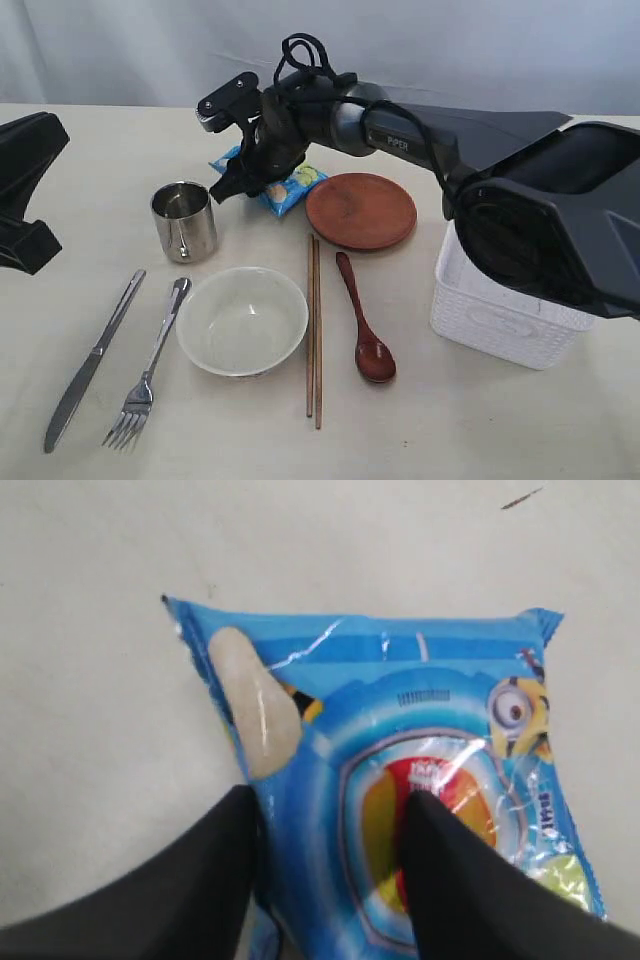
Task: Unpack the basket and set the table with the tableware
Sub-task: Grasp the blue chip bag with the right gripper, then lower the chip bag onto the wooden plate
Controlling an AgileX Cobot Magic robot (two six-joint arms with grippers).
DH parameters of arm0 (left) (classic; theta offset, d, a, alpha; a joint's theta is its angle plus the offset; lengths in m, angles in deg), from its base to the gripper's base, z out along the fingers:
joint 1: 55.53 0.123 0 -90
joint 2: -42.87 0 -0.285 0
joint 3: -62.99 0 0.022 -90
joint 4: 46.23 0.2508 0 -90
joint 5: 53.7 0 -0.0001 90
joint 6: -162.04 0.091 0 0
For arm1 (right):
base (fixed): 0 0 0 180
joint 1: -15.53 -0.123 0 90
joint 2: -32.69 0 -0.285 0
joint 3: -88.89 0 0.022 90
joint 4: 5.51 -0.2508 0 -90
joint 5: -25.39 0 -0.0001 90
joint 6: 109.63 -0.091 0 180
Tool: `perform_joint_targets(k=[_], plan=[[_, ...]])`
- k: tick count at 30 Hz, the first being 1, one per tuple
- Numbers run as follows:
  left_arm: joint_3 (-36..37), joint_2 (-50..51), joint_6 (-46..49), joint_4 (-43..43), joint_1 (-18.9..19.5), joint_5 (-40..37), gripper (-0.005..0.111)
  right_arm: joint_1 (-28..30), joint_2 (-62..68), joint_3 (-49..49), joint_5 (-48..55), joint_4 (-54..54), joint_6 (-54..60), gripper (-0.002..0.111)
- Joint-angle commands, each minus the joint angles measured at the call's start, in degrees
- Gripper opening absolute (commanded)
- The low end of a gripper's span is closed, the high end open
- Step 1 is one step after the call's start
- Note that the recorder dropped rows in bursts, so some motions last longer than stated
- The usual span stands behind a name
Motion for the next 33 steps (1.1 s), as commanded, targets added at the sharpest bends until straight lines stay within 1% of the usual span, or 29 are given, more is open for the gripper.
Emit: perform_joint_targets(k=[1,3,4,5,6,8,12,15,17,19,21,23,27,30,33], plan=[[0.3,-0.3,0.1,0.2,-0.1,0.1,0.0,0.4,-0.1,-0.3,-0.2,0.4,-0.3,0.033],[0.3,-0.3,0.1,0.2,-0.1,0.1,0.0,0.4,-0.1,-0.3,-0.2,0.4,-0.3,0.026],[0.3,-0.3,0.1,0.2,-0.1,0.1,0.0,0.4,-0.2,-0.3,-0.2,0.4,-0.3,0.018],[0.3,-0.3,0.1,0.2,-0.1,0.1,0.0,0.4,-0.2,-0.3,-0.2,0.4,-0.3,0.013],[0.3,-0.3,0.1,0.2,-0.1,0.1,0.0,0.4,-0.6,-0.3,-0.2,0.4,-0.3,0.004],[0.3,-0.3,0.1,0.2,-0.1,0.1,0.0,0.3,-1.9,-0.3,-0.2,0.4,-0.3,0.0],[0.3,-0.3,0.1,0.2,-0.1,0.1,0.0,0.0,-4.0,-0.3,-0.2,0.4,-0.3,0.0],[0.3,-0.3,0.1,0.2,-0.1,0.1,0.0,0.0,-7.4,-0.3,2.2,1.3,-0.3,0.0],[0.3,-0.3,0.1,0.2,-0.1,0.1,0.0,0.0,-9.6,-0.3,6.4,3.2,-0.3,0.0],[0.3,-0.3,0.1,0.2,-0.1,0.1,0.0,0.3,-11.5,-0.3,12.6,4.1,-0.4,0.0],[0.3,-0.3,0.6,0.2,-0.1,0.1,0.0,0.8,-12.8,-0.3,19.3,7.4,-2.9,0.0],[0.3,-0.3,1.0,0.2,-0.1,0.1,0.0,1.3,-13.3,-0.3,26.8,9.3,-3.0,0.0],[0.3,-0.3,1.0,0.2,-0.1,0.1,0.0,1.8,-13.5,-0.3,29.1,9.1,-3.1,0.0],[0.3,-0.3,1.4,0.2,-0.1,0.1,0.0,1.8,-13.5,2.1,29.1,8.9,-3.4,0.0],[0.3,-0.3,1.4,0.2,-0.1,0.1,0.0,1.9,-13.5,5.8,26.9,8.9,-3.4,0.0]])
